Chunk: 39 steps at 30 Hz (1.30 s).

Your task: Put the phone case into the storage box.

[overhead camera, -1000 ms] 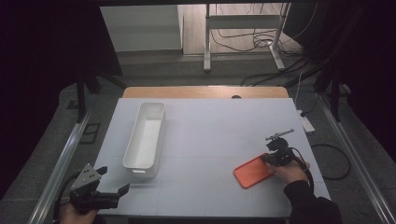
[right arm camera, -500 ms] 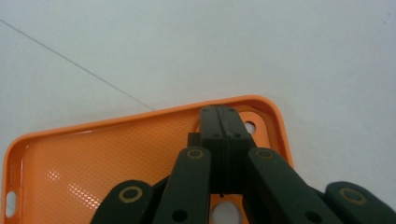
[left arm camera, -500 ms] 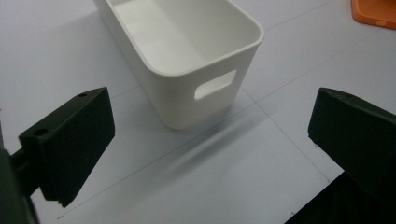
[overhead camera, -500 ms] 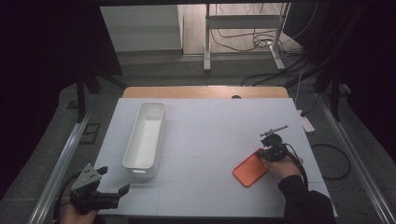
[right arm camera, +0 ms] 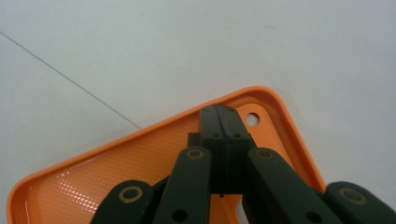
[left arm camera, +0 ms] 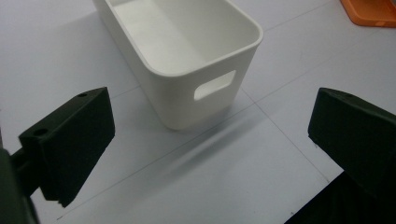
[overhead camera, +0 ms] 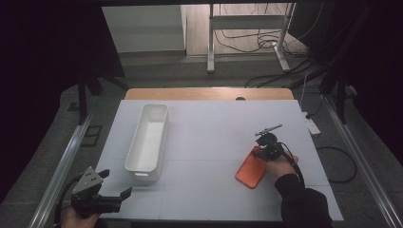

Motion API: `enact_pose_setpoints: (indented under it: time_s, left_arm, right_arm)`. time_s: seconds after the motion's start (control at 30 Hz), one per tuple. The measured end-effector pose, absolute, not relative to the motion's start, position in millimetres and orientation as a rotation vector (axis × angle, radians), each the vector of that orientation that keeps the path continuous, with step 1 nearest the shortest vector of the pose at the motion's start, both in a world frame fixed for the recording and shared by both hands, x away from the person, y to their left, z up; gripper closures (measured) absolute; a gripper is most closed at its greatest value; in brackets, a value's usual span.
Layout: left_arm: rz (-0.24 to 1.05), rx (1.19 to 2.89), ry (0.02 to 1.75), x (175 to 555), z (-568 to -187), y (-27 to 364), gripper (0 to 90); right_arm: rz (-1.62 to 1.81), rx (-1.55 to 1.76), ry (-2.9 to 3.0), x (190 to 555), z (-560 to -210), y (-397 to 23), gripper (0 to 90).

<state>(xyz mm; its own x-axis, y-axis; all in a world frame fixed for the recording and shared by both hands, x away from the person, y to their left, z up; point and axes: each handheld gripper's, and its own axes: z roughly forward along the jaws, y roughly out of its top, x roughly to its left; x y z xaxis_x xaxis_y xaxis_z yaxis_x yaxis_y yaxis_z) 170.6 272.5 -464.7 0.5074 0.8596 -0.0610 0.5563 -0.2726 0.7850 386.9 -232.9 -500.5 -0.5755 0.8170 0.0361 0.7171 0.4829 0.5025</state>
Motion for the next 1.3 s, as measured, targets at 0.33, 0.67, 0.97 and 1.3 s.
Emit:
enact_pose_setpoints:
  time_s: [0.33,0.67,0.97,1.3]
  left_arm:
    - [0.489,1.964,1.159,171,-465,272,1.4]
    - [0.490,1.964,1.156,170,-465,273,1.3]
    - [0.491,1.962,1.155,170,-465,273,1.3]
    - [0.490,1.960,1.155,170,-464,273,1.3]
  right_arm:
    - [0.736,1.269,2.544,389,-499,-214,89.3]
    - [0.752,1.226,2.573,390,-501,-199,89.4]
    - [0.739,1.179,2.590,388,-498,-192,89.3]
    - [0.750,1.129,2.628,359,-488,-214,89.3]
